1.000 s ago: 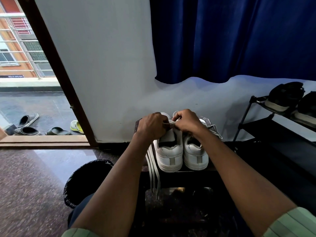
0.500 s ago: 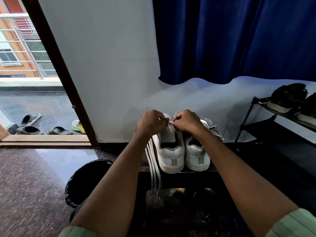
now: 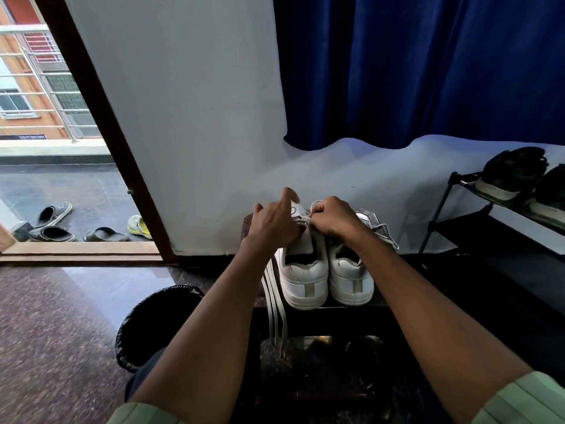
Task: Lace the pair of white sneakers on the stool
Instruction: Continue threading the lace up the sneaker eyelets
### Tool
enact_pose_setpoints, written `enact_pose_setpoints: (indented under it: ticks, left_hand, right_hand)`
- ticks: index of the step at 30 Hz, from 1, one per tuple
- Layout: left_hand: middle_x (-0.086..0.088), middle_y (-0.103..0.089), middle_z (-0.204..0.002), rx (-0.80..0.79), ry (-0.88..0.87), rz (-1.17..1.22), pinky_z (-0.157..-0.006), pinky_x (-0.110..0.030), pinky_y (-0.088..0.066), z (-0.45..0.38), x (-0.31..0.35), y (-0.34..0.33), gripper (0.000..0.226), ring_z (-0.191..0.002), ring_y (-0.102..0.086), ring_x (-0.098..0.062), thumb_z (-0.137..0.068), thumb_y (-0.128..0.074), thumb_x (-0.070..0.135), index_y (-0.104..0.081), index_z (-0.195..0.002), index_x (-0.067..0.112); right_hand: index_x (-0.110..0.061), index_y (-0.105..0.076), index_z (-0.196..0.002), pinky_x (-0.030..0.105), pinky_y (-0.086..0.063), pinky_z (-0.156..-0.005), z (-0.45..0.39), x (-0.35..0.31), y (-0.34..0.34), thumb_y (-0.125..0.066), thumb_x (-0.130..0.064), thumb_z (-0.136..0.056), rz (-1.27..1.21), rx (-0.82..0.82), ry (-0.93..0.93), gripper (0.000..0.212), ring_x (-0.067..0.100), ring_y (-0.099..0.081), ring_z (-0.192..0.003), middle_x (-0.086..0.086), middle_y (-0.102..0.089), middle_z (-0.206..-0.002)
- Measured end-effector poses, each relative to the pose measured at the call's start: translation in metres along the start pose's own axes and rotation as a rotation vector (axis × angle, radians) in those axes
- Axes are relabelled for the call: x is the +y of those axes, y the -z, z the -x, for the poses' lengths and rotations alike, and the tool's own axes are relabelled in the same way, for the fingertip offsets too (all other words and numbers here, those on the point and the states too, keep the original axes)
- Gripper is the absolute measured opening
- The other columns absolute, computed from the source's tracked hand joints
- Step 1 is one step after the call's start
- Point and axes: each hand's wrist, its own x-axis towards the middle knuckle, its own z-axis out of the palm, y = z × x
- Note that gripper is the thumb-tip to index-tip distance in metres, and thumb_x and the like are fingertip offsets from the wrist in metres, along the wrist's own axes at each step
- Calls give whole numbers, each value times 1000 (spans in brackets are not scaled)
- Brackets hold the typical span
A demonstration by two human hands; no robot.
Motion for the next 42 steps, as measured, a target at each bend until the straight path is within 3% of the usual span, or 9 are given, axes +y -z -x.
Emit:
enact_pose_setpoints:
  ticks: [6, 12, 14, 19, 22, 24, 31, 38, 42]
  left_hand:
    - [-1, -74, -106, 31, -16, -243, -96, -38, -31, 0, 8, 6, 17, -98, -67, -25, -95, -59, 33, -75, -93, 26]
    - [-3, -61, -69, 72, 371, 1240, -61, -24, -47, -14, 6, -3, 39, -62, -57, -16, -109, -37, 7, -52, -74, 16]
    - [-5, -52, -62, 182, 485, 1365, -50, -23, -46, -16, 6, -1, 39, -57, -52, -20, -113, -32, 19, -48, -78, 15]
    - [-5, -68, -96, 92, 223, 312, -91, -41, -42, -17, -6, 0, 39, -85, -61, -28, -93, -61, 53, -54, -113, 20]
    - [-5, -74, -100, 30, 21, -246, -97, -39, -30, -3, 2, -2, 29, -93, -69, -31, -90, -61, 46, -69, -103, 22]
    - [-6, -75, -99, 62, 32, -305, -94, -38, -28, -1, 5, -1, 24, -93, -70, -30, -93, -58, 38, -74, -95, 21]
    - [1, -63, -72, 259, 367, 1212, -69, -32, -42, -14, 5, 5, 36, -71, -62, -15, -102, -39, 10, -54, -71, 23]
    - [-9, -75, -104, 55, 77, -48, -101, -44, -33, -1, 5, 2, 41, -98, -69, -33, -97, -56, 47, -43, -120, 16]
    - [-7, -75, -101, 27, -35, -380, -95, -40, -29, 1, 7, 7, 22, -97, -68, -31, -96, -51, 37, -66, -98, 21]
  right_hand:
    - [-6, -79, -95, 38, -57, -79, -1, 2, -1, -59, -14, -81, 11, 10, 7, 25, 38, -68, -92, 16, -75, -94]
    - [-11, -81, -92, 37, -58, -85, 0, 1, -1, -59, -26, -77, -1, -10, 17, 31, 35, -69, -94, 13, -77, -97]
    - [-12, -81, -91, 37, -58, -85, -1, 2, -2, -62, -22, -79, 3, -1, 22, 25, 34, -69, -94, 11, -78, -96]
    - [-15, -81, -93, 35, -57, -84, -3, 3, -2, -63, -17, -82, 2, 10, 23, 21, 33, -68, -95, 12, -77, -98]
    - [-12, -80, -91, 35, -58, -83, -4, 4, -4, -61, -16, -81, 7, 20, 16, 21, 34, -68, -94, 12, -76, -94]
    - [-12, -80, -90, 37, -58, -84, -5, 5, -5, -59, -16, -81, 5, 18, 14, 23, 34, -68, -94, 11, -77, -95]
    - [-11, -80, -93, 37, -58, -86, -6, 5, -4, -61, -16, -80, 3, 3, 15, 23, 33, -68, -95, 12, -77, -97]
    - [-11, -79, -94, 38, -59, -84, -5, 4, -4, -60, -16, -82, -7, 4, 12, 23, 34, -68, -93, 14, -76, -96]
    - [-10, -78, -89, 37, -59, -83, -7, 5, -5, -61, -16, -82, 0, 10, 13, 20, 34, -68, -92, 12, -76, -92]
